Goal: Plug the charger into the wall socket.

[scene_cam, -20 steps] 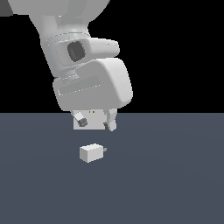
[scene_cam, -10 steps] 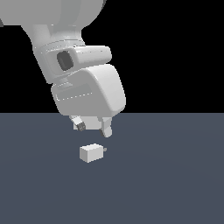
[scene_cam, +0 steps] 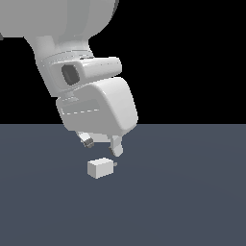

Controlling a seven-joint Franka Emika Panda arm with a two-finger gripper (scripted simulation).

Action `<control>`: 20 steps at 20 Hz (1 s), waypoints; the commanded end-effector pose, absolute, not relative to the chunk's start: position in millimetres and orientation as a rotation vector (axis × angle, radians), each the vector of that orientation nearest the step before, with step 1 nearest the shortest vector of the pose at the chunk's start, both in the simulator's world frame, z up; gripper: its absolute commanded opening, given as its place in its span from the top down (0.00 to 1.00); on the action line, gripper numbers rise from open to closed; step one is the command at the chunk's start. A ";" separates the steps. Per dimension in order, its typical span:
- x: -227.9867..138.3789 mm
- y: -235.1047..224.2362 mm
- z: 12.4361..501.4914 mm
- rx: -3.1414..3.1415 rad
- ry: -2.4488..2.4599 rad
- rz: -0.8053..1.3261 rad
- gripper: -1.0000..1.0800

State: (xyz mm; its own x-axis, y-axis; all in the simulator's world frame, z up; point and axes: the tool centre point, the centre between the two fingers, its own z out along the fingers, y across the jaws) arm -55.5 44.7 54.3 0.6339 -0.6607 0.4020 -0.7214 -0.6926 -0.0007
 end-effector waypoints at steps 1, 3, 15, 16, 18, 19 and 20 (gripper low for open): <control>-56.1 44.6 45.8 2.692 -1.148 0.564 0.04; -56.3 44.3 36.5 2.692 -1.150 0.563 0.04; -56.1 44.5 11.4 2.690 -1.152 0.563 1.00; -56.1 44.5 11.4 2.690 -1.152 0.563 1.00; -56.1 44.5 11.4 2.690 -1.152 0.563 1.00; -56.1 44.5 11.4 2.690 -1.152 0.563 1.00; -56.1 44.5 11.4 2.690 -1.152 0.563 1.00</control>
State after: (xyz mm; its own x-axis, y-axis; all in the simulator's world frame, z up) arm -56.2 42.8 12.2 0.6300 -0.6647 0.4016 -0.7258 -0.6880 -0.0001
